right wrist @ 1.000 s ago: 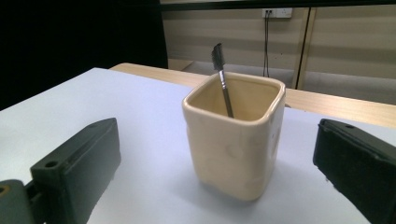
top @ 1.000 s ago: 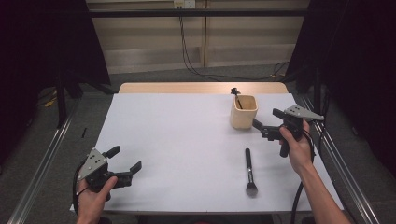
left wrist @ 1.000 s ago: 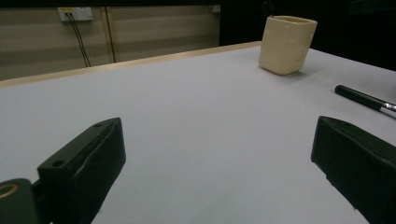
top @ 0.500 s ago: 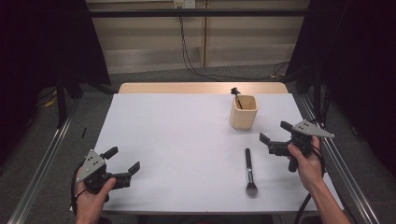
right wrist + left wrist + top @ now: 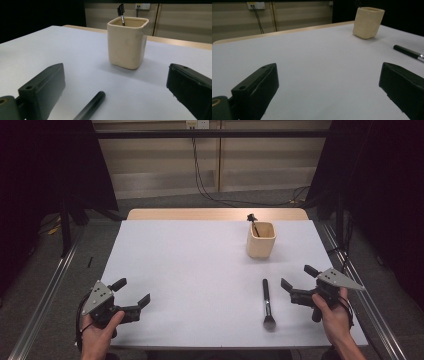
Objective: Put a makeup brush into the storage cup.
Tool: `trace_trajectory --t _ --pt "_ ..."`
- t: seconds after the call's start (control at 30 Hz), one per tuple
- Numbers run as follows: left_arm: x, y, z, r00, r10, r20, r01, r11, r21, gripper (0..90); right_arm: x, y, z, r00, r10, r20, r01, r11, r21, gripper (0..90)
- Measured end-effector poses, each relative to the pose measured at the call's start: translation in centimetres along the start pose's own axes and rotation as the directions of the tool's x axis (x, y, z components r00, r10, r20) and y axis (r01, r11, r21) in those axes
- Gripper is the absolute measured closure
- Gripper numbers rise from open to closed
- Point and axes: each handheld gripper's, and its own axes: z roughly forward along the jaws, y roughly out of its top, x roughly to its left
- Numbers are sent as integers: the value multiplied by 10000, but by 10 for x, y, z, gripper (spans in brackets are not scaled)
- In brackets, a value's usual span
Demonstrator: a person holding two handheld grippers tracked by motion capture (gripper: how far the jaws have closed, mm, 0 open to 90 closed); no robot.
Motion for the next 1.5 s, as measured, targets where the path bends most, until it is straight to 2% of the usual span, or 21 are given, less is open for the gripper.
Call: trace_trajectory --t 0.07,0.13,0.2,0.27,0.33,0.4,0.53,0.6,0.8,1.07,1.13,1.23,1.5 --pt "0 1 -2 9999 -112 35 113 9999 -49 28 2 -3 -5 9999 109 -5 -109 9999 -46 15" --pt "-1 3 -2 10000 45 -51 -46 9999 -157 31 3 -5 -8 10000 -27 10 27 10000 48 15" --pt "-1 0 -3 9999 -26 170 27 10000 -81 31 4 -7 -10 9998 -83 158 82 9999 96 15" --pt "-2 -5 -3 9998 -48 182 48 10000 4 31 5 -11 -12 9999 5 142 -5 10000 16 14" --pt "-3 -4 -3 9998 61 203 -62 10000 29 30 4 -13 -13 9999 130 60 -130 9999 102 13" --pt "-4 -1 -3 9997 -6 259 11 9998 -211 28 2 -14 -14 9999 133 9 -133 9999 57 13" --pt "-5 -2 -1 9996 39 294 -36 9999 -127 28 2 -15 -16 9996 252 -92 -252 9997 6 11" --pt "-5 -2 -2 9995 184 270 -181 9998 -88 28 2 -16 -16 9997 197 -135 -196 9998 63 11" --pt "-3 -4 -2 9997 106 241 -104 9999 -70 28 1 -16 -18 9994 295 -203 -294 9996 11 11" --pt "-1 -6 -5 9997 -124 208 125 9999 -26 28 3 -11 -13 9989 371 -272 -370 9993 10 11" --pt "-3 -6 -6 9997 -14 234 15 10000 -36 28 4 -8 -14 9991 259 -337 -262 9996 -75 6" --pt "-4 -5 -7 9997 46 240 -44 10000 -72 28 5 -6 -14 9983 421 -397 -425 9991 -88 6" --pt "-2 -5 -6 9999 52 140 -52 10000 -23 28 12 -3 -2 9969 275 -737 -260 9994 207 6"
